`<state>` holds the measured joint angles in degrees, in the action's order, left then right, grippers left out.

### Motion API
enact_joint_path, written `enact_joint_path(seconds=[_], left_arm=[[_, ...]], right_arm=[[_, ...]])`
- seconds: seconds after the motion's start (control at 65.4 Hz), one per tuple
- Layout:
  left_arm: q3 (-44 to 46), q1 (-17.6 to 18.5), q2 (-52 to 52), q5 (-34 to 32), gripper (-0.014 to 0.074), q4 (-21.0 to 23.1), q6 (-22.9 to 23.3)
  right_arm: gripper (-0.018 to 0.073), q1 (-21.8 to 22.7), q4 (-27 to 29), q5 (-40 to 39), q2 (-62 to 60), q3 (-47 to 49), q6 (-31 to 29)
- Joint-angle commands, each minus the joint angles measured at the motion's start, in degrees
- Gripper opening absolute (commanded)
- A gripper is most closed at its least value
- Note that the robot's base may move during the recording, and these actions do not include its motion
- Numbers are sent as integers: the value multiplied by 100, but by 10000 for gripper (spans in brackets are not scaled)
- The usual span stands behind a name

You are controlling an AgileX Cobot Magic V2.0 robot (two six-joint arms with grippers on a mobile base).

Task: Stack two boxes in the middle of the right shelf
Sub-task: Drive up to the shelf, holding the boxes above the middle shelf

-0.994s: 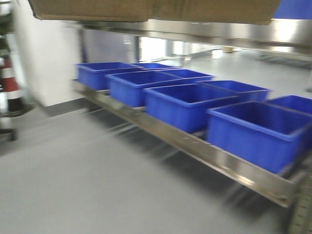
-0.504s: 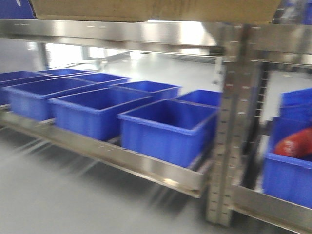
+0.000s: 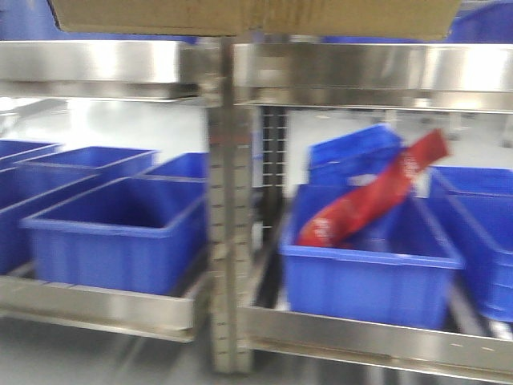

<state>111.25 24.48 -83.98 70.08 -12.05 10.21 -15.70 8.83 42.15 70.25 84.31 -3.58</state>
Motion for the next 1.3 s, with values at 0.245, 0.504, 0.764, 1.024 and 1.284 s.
enact_joint_path(seconds=[0.245,0.504,0.764,1.024,1.284], left_arm=[[40,4,76,-121,-111,-169,-29],[40,4,76,-121,-111,-169,-29],[40,4,76,-121,-111,-169,-29],[40,4,76,-121,-111,-169,-29],[40,4,76,-121,-111,-169,-29]], right_arm=[[-154,34,-214,-368,-75,110,-98],[-154,34,-214,-368,-75,110,-98],[-154,34,-214,-368,-75,110,-98],[-154,34,-214,-368,-75,110,-98],[-154,34,-214,-368,-75,110,-98]])
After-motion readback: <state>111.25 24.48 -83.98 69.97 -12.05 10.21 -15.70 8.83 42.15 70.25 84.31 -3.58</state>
